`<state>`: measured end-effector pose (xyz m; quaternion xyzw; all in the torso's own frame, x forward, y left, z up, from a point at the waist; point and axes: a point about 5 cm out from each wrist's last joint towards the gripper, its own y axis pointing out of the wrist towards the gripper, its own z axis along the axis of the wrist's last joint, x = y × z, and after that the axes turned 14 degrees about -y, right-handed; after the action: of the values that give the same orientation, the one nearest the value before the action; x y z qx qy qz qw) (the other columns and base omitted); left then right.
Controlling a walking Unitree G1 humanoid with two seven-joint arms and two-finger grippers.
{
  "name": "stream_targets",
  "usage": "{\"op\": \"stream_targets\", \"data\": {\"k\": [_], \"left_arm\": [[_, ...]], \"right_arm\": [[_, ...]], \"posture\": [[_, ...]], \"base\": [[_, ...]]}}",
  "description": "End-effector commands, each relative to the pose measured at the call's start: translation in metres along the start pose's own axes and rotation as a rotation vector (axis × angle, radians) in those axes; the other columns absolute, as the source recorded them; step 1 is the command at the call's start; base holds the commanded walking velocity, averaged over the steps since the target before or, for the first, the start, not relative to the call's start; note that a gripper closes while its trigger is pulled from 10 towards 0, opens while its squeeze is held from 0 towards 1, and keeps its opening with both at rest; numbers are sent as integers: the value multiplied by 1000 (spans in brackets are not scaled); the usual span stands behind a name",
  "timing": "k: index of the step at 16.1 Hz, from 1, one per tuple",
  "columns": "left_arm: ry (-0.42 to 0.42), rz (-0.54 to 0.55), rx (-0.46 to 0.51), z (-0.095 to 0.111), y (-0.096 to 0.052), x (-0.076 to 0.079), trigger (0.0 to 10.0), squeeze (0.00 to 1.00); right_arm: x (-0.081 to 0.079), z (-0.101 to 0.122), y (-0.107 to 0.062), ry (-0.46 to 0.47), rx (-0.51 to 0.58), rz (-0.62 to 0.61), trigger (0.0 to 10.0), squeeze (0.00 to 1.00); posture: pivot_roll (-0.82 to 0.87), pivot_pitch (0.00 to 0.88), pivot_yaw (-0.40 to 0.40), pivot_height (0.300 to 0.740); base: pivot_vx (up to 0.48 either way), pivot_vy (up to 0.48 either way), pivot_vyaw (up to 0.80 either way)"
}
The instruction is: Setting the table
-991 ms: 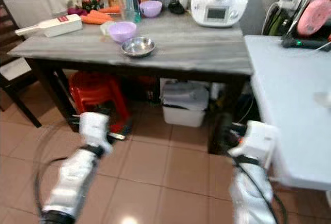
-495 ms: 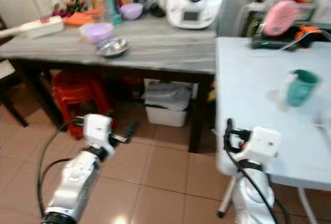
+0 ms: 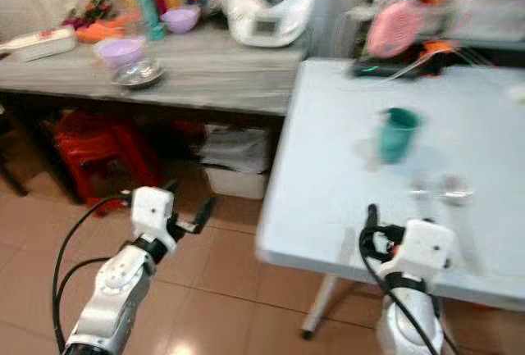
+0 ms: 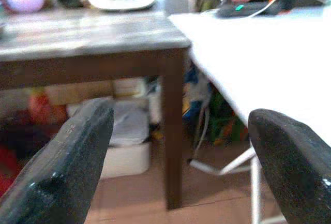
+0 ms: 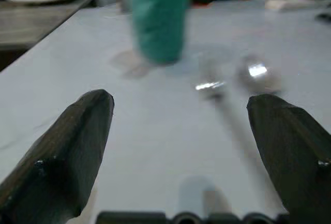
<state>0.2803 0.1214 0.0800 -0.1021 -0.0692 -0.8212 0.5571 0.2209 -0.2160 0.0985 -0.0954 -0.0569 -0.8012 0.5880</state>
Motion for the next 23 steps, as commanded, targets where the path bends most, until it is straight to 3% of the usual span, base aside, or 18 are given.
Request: {"op": "stream_targets", "data": {"k": [1,4,7,13,19,23], "left_arm": [[17,16,4,4,-4,-8,10000,0],[20,13,2,3,-3,-7,10000,0],[9,17,-4,1,-4,-9,10000,0],[-6,-58,-36,-5,-7,-7,10000,0],[-9,-147,-65,-10,-10,-1,10000,0],[-19,-206,-58,-8,-10,5,10000,0]], "right_arm": [[-6,5,1,11,21,6,10000,0],[-7,5,2,6,24,14,10000,0],[-8,5,7,-3,22,38,10000,0],[-19,18,29,-43,62,127,10000,0],[-62,22,52,-49,6,290,10000,0],[-74,14,54,-68,-57,317,10000,0]], "posture": [[-56,0,41,740],[-53,0,40,740],[-51,0,38,740],[-45,0,36,740],[-42,0,42,740],[-35,0,38,740]], "base": [[0,-480,0],[0,-454,0],[0,0,0],[0,0,0],[0,0,0],[0,0,0]]}}
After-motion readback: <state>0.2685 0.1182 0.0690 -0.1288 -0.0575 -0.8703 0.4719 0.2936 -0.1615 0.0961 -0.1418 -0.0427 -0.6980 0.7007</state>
